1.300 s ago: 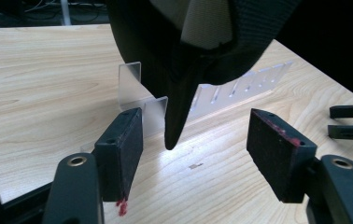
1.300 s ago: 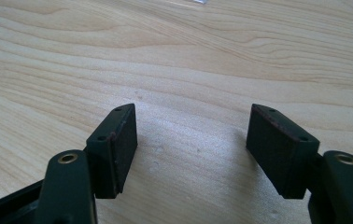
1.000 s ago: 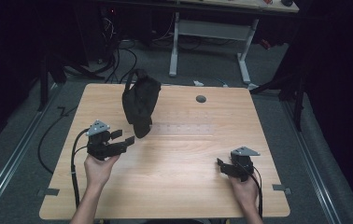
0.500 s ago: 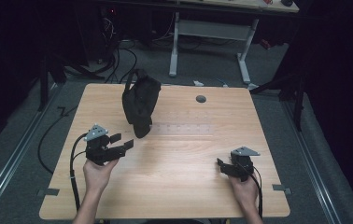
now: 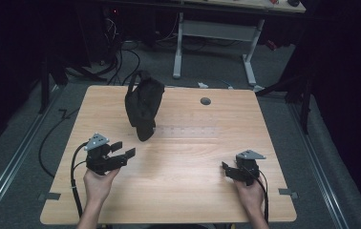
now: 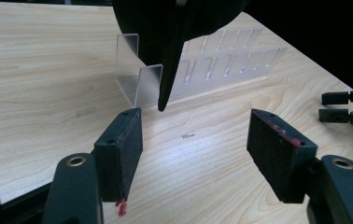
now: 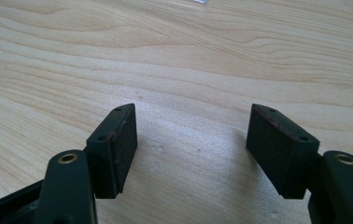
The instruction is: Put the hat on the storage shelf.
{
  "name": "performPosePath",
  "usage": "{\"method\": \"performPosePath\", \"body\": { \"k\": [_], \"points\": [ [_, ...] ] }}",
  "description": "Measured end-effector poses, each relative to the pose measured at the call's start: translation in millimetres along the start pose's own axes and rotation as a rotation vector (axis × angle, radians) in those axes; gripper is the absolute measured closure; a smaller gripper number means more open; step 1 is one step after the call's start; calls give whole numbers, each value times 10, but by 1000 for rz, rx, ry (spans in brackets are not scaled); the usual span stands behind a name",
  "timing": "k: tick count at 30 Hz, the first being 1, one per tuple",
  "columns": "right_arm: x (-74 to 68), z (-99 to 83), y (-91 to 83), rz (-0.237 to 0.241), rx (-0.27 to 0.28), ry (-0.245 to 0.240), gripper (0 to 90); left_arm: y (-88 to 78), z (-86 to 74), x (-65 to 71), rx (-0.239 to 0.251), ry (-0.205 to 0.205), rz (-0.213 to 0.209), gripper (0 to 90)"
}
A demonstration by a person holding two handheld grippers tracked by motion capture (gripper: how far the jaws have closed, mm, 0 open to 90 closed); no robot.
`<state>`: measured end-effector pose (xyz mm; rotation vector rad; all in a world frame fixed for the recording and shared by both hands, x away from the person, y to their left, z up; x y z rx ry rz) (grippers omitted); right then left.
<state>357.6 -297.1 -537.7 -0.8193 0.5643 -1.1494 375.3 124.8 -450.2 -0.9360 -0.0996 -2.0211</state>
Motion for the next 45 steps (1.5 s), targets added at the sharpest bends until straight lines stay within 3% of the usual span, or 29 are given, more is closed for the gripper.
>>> {"method": "performPosePath", "body": {
  "k": [29, 38, 45],
  "points": [
    [-3, 1, 1, 2, 1, 0, 338, -53, -218, -239, -26, -45, 60, 352],
    [-5, 2, 1, 3, 1, 0, 338, -22, -323, -299, -42, -28, 99, 347],
    [-5, 2, 1, 3, 1, 0, 338, 32, -434, -374, -61, 9, 143, 340]
  ]
}}
Point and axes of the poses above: each handheld gripper's, and its own axes: y roughly forward along the jaws, z roughly out of its top, x roughly to its right, the point moved 1 cm from there along y, roughly forward along the jaws, and after that the axes turned 10 degrees about -x, right-handed, at the moved point
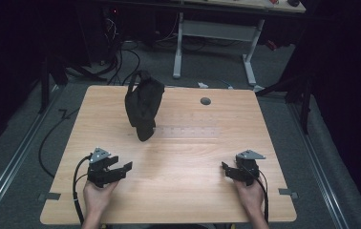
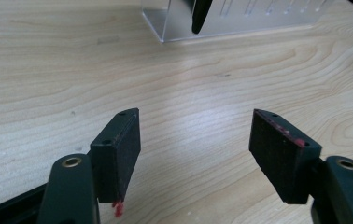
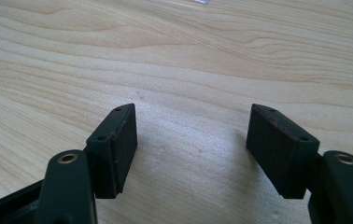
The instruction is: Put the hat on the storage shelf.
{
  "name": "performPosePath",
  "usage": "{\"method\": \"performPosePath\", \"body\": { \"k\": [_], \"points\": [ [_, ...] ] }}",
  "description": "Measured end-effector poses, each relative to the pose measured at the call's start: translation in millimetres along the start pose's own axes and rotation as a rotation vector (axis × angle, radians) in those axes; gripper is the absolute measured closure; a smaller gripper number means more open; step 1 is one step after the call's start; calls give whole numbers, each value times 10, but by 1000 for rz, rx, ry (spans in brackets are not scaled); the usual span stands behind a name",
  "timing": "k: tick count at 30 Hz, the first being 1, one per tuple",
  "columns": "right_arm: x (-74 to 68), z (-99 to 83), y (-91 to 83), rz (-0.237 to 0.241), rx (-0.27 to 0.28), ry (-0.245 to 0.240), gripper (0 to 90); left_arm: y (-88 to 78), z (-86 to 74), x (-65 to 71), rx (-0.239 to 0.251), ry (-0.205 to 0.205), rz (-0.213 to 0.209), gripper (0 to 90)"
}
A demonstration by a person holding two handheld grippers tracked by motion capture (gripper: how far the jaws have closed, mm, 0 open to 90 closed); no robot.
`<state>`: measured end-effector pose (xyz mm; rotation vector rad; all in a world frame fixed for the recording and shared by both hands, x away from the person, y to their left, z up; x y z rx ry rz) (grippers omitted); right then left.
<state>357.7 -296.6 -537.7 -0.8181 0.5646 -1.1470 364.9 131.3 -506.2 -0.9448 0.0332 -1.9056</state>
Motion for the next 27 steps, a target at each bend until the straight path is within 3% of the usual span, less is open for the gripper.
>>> {"method": "performPosePath", "body": {
  "k": [5, 15, 18, 27],
  "points": [
    [0, 0, 0, 0, 0, 0, 338, 51, -68, -56, 11, 17, 31, 343],
    [0, 0, 1, 1, 1, -2, 338, 237, -259, -173, -21, 114, 159, 342],
    [-1, 0, 1, 2, 0, -3, 338, 257, -324, -174, 0, 162, 171, 336],
    [-4, 0, 2, 3, 0, -6, 338, 259, -338, -168, 1, 163, 168, 304]
  ]
}}
Point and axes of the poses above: each handheld gripper's, and its own axes: y roughly forward along the jaws, z roughly out of its top, x roughly to its right, the point moved 1 cm from there along y, roughly forward along the jaws, and after that the axes turned 10 degrees about -x, right-handed, at the moved point
